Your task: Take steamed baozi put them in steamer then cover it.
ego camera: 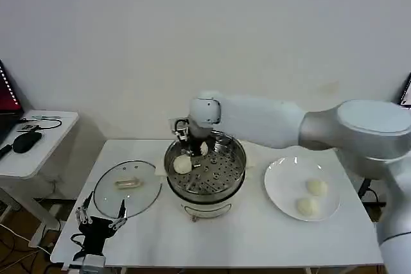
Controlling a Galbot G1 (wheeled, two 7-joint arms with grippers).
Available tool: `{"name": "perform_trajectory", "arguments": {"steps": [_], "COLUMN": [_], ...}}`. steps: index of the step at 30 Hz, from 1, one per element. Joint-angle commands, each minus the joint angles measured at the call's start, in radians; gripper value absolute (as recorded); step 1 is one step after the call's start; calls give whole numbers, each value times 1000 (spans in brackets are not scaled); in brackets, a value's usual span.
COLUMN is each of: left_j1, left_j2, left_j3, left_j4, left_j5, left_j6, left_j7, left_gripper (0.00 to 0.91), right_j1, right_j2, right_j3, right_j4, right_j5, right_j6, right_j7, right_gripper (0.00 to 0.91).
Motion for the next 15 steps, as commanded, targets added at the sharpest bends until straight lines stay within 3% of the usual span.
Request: {"name": "perform_trajectory", "arguments": {"steps": [1, 6, 8, 11, 15], "left_j1": [2, 10, 17, 27, 36], "left_j2": [3, 4, 5, 10, 10], "left_j3": [7, 17, 20, 20, 20], "left_j4": [-2, -6, -8, -8, -10], "left_j5": [3, 19, 23, 24, 25], "left_j6": [0, -1, -2, -7, -11], "left_j7": [0, -1, -2, -4, -7], "left_gripper": [907, 907, 907, 907, 907], "right_j1": [83, 93, 85, 75, 49], "right_j2": [-312, -543, -644, -748, -826], "right_j3": [-4, 20, 46, 73, 84], "right_j4": [203, 348, 380, 390, 378], "right_j5": [-37, -127, -199, -269, -351], "right_j6": [8, 43, 90, 145, 231], "right_j7": [-7, -40, -70, -116, -193], "right_gripper": [907, 907, 907, 907, 907]}}
